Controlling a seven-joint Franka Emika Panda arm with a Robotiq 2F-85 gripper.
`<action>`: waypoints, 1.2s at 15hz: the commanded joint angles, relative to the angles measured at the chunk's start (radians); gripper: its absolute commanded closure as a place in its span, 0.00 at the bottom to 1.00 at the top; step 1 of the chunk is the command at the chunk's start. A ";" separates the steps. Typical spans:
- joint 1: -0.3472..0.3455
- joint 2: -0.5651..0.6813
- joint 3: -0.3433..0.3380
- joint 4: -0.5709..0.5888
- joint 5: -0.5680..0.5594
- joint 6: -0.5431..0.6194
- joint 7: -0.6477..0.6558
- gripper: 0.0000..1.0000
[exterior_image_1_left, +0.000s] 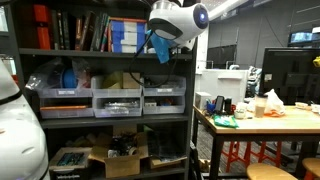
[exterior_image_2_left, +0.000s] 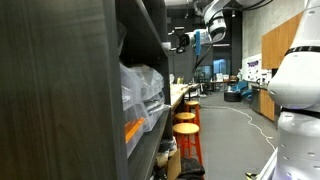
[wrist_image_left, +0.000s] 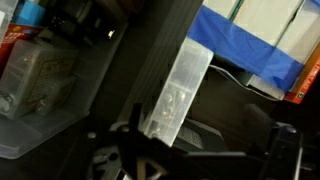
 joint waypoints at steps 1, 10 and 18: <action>-0.010 0.034 0.023 0.042 0.029 -0.007 -0.006 0.00; -0.017 0.055 0.018 0.041 0.043 -0.048 -0.019 0.77; -0.027 0.040 0.012 0.015 0.069 -0.124 -0.022 0.93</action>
